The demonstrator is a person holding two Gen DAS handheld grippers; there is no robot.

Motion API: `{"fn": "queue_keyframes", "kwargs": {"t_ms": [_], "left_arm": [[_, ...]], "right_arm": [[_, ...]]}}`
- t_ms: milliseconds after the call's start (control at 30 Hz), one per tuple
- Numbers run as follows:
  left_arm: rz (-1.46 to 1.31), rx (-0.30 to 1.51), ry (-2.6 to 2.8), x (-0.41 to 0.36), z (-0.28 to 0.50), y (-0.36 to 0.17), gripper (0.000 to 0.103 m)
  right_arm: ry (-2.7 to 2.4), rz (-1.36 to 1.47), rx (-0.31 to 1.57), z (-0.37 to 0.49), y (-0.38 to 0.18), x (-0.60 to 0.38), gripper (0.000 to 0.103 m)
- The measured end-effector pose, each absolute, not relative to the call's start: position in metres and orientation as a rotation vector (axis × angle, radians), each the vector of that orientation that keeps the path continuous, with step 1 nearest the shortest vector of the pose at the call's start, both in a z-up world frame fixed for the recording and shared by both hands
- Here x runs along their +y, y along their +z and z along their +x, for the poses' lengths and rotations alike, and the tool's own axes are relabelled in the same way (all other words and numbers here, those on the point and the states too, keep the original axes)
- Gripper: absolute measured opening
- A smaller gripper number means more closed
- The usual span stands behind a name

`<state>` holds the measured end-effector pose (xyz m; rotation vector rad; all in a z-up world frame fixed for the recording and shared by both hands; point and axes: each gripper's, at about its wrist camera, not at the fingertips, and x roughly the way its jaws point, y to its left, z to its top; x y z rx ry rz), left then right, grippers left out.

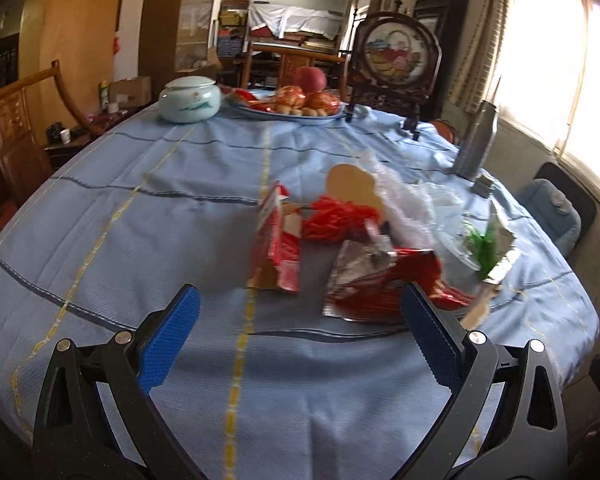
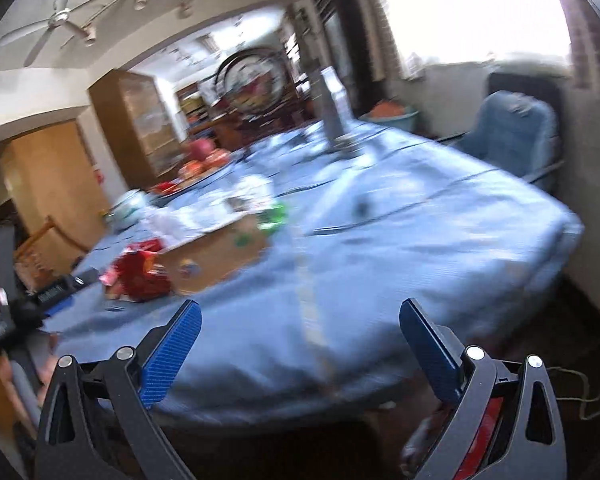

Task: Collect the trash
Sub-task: 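Move both open tools back over the table, then grasp the white card with red edge with the right tool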

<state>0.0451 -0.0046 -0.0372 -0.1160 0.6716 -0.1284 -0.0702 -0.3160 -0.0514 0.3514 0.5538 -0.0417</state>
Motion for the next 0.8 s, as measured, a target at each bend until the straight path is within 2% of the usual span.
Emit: {"fn": "queue_keyframes", "kwargs": {"t_ms": [267,500,533,600,800], "left_arm": [[-0.156,0.718,-0.084,0.018,0.055,-0.055,0.096],[-0.191,0.728,-0.104,0.028,0.055,-0.058,0.096],[-0.189,0.727,-0.105,0.027,0.055,-0.058,0.096],[-0.182,0.721,-0.105,0.026,0.053,-0.058,0.096],[-0.185,0.711,-0.118,0.025,0.053,-0.057,0.096]], "right_arm": [[0.028,0.271,0.591,0.021,-0.027,-0.245,0.098],[-0.053,0.079,0.637,0.053,-0.034,-0.199,0.097],[-0.07,0.068,0.655,0.056,-0.038,-0.203,0.097],[-0.112,0.081,0.672,0.049,-0.043,-0.22,0.088],[-0.363,0.233,0.568,-0.008,-0.037,-0.312,0.083]]}}
